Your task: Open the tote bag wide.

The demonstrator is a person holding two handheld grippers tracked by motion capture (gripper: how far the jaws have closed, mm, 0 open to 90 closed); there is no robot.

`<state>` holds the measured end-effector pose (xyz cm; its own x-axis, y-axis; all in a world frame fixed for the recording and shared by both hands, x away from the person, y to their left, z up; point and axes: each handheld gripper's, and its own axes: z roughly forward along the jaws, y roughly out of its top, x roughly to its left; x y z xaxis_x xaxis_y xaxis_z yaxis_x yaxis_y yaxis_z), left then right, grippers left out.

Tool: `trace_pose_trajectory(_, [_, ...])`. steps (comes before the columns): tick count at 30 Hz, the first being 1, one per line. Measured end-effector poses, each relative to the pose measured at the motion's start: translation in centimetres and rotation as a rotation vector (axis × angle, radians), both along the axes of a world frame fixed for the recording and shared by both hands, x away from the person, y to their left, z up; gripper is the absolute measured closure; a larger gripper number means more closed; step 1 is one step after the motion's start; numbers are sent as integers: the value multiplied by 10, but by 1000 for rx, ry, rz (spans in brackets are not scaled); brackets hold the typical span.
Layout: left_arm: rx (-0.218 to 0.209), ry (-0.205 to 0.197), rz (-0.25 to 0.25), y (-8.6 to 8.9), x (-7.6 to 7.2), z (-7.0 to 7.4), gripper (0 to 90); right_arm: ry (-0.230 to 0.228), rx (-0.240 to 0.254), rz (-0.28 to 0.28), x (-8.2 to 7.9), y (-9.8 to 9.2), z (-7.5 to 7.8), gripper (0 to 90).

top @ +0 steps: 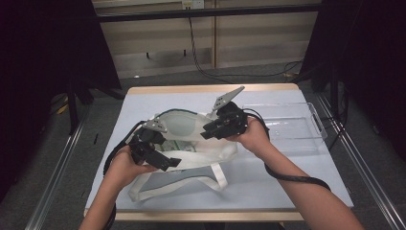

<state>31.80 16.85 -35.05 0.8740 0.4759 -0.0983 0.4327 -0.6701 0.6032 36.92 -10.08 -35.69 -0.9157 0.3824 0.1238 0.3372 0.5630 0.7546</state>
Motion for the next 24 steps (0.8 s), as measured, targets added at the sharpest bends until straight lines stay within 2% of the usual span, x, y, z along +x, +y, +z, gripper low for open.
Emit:
trace_pose_trajectory(2, [6, 2, -9, -2, -1, -1, 45, 1, 0, -8, 1, -1, 0, 661])
trace_pose_trajectory(3, [19, 0, -34, -1, 0, -1, 45, 0, 3, -9, 1, -1, 0, 662])
trace_pose_trajectory(4, [-7, 10, -4, -3, -2, -3, 45, 1, 2, -11, 1, -1, 0, 663])
trace_pose_trajectory(5, [10, 6, -12, -3, -2, -3, 45, 5, 3, -12, 2, -1, 0, 664])
trace_pose_trajectory(7, [-2, 9, -13, -4, -4, -4, 44, 5, 2, -10, 2, -1, -1, 666])
trace_pose_trajectory(9, [11, 13, -16, -5, -5, -6, 45, 3, -1, -4, 2, 0, 0, 666])
trace_pose_trajectory(10, [34, 9, -36, -5, -5, -6, 44, 4, -2, -5, 2, 0, 0, 666])
trace_pose_trajectory(13, [32, 12, -32, -7, -6, -9, 42, 6, -1, -3, 2, -1, -1, 666])
trace_pose_trajectory(14, [54, 5, -56, -7, -5, -9, 41, 6, -2, -4, 2, -1, -1, 665])
trace_pose_trajectory(15, [59, 5, -61, -7, -5, -10, 39, 4, 1, -9, 2, -1, -1, 665])
trace_pose_trajectory(17, [64, 17, -58, -8, -4, -11, 37, 7, 5, -8, 3, -3, 0, 665])
trace_pose_trajectory(19, [77, 12, -60, -9, -4, -11, 36, 5, 4, -8, 3, -3, 0, 664])
trace_pose_trajectory(20, [44, 20, -32, -11, -6, -13, 37, 4, 4, -7, 2, -3, 0, 663])
trace_pose_trajectory(21, [45, 14, -33, -12, -7, -14, 36, 4, 4, -6, 2, -4, 0, 663])
trace_pose_trajectory(22, [78, 12, -55, -12, -6, -13, 35, 3, 3, -6, 3, -4, 0, 662])
trace_pose_trajectory(23, [67, 15, -39, -13, -7, -15, 36, 2, 3, -7, 3, -4, 0, 663])
trace_pose_trajectory(24, [101, 8, -60, -13, -6, -15, 36, 4, 5, -6, 3, -4, 0, 662])
